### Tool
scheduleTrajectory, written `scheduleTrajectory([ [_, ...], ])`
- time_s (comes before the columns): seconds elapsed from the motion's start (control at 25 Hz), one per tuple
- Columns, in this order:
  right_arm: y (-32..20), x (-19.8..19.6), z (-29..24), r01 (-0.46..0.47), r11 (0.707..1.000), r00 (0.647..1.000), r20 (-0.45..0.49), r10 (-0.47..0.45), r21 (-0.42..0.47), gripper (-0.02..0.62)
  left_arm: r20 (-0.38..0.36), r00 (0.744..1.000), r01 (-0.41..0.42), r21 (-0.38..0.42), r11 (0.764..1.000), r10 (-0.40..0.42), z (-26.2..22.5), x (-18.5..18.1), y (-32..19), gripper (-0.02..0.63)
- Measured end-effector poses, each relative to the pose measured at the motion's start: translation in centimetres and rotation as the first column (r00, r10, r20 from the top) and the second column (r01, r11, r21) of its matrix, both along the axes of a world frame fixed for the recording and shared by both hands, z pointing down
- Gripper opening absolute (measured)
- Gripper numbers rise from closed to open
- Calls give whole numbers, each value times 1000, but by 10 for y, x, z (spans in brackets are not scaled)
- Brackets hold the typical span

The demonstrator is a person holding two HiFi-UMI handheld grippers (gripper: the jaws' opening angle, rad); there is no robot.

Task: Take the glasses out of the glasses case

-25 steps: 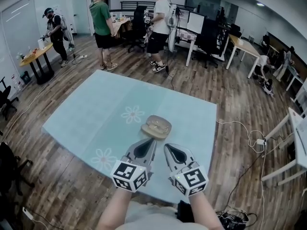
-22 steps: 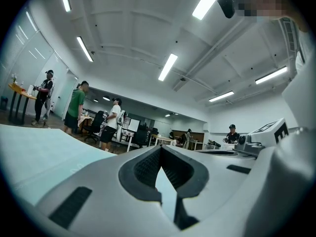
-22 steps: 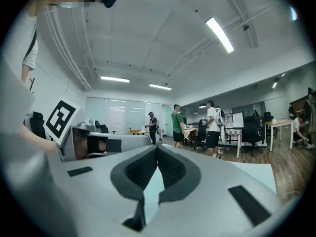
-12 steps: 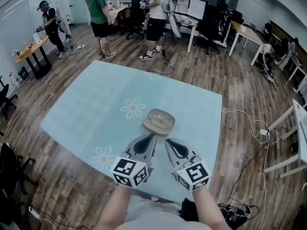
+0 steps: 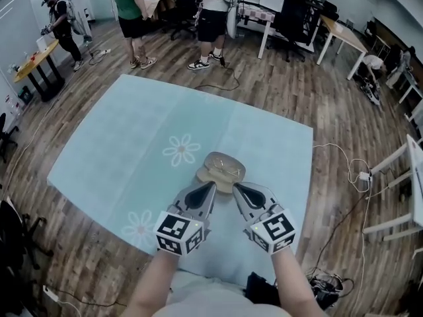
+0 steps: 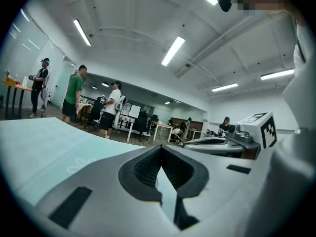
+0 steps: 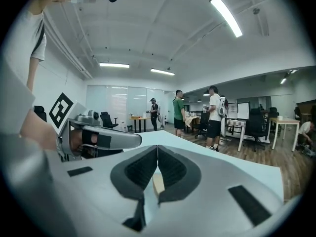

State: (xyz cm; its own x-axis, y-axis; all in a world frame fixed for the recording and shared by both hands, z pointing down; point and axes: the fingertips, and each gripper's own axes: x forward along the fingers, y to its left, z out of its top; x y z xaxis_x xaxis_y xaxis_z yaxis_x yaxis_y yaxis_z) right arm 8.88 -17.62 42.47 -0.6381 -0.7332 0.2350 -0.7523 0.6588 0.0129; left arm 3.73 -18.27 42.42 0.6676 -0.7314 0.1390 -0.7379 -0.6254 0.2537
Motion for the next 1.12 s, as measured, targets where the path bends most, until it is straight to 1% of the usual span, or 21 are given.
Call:
scheduleTrajectory([
  [0.24, -35, -1, 24, -9, 999, 999, -45, 7, -40, 9, -16, 1000, 0, -48, 999, -1, 18, -3, -33, 9],
  [0.36, -47, -4, 39, 2, 998, 998, -70, -7, -69, 12, -7, 1000, -1, -72, 997, 0, 30, -4, -45, 9],
  [0.4, -50, -6, 43, 9, 997, 997, -76, -15, -77, 37, 3, 1000, -8, -75, 997, 8, 33, -4, -48, 9],
  [0.44, -54, -7, 47, 14, 996, 996, -82, -21, -83, 105, 16, 1000, -16, -76, 997, 17, 35, -3, -51, 14],
  [0.48, -58, -8, 52, 15, 996, 996, -92, -24, -89, 123, 29, 999, -24, -79, 997, 26, 38, -3, -54, 21],
  [0.56, -66, -9, 63, 22, 994, 992, -125, -35, -104, 123, 40, 998, -36, -92, 995, 40, 44, -2, -61, 76],
  [0.6, -69, -10, 69, 29, 993, 989, -143, -45, -112, 123, 38, 998, -40, -101, 994, 44, 47, -2, -64, 93],
  [0.72, -80, -9, 87, 41, 990, 978, -195, -68, -137, 109, 29, 999, -36, -121, 992, 40, 54, -4, -74, 95],
  [0.8, -87, -8, 97, 42, 988, 971, -225, -75, -151, 84, 27, 999, -37, -132, 991, 41, 58, -5, -79, 95],
  [0.92, -96, -8, 110, 56, 982, 957, -271, -105, -180, 78, 22, 999, -45, -152, 987, 49, 64, -5, -83, 90],
  [1.0, -100, -11, 118, 76, 977, 942, -309, -136, -197, 78, 16, 999, -45, -165, 985, 48, 67, -7, -86, 80],
  [1.12, -106, -17, 135, 109, 969, 908, -375, -187, -221, 78, 5, 999, -41, -182, 982, 43, 74, -12, -91, 62],
])
